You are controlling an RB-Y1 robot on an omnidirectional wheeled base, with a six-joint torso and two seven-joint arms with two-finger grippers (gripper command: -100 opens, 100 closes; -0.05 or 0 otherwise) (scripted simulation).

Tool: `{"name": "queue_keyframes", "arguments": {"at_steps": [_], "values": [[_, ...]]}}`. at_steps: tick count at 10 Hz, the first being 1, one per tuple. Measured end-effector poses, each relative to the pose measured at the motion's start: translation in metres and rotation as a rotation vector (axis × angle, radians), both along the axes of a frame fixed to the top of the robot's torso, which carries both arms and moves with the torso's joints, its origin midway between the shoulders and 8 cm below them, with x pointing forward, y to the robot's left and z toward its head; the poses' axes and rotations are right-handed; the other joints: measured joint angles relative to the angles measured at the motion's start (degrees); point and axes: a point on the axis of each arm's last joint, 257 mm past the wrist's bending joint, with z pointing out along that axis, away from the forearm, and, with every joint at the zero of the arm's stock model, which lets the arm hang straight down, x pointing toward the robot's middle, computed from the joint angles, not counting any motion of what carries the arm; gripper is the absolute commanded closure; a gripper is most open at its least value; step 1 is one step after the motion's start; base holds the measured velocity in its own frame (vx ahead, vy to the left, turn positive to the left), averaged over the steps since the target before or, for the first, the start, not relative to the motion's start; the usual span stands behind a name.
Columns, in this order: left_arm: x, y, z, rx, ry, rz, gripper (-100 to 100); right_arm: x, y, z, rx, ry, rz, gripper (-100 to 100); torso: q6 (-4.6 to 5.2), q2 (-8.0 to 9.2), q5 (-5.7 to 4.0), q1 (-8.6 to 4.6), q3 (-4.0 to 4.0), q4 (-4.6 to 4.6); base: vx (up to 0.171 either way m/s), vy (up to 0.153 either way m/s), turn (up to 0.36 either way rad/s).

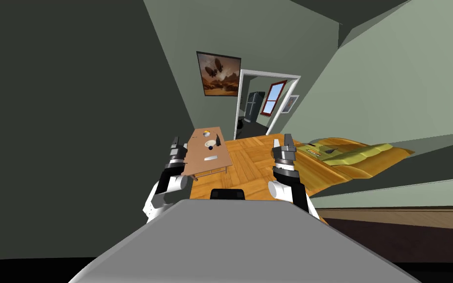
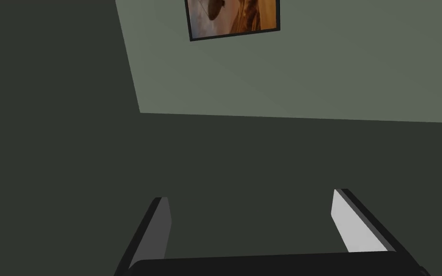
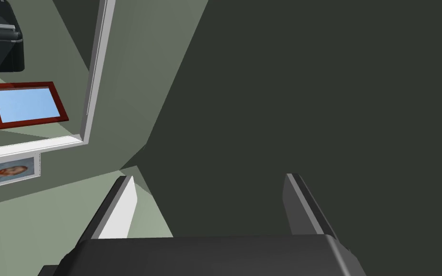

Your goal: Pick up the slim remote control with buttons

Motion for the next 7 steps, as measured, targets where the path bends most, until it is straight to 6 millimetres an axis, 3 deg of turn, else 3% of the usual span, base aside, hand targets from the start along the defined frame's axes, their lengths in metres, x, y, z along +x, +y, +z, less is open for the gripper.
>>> {"name": "queue_keyframes", "arguments": {"at_steps": [7], "values": [[0.038, 0.064, -0.060, -0.068, 0.187, 0.065, -100, 0.000, 0.000, 0.000, 0.000, 0.000, 0.000, 0, -0.01, -0.14, 0.00, 0.00, -0.09, -0.04, -0.012, 0.033, -0.147]]}}
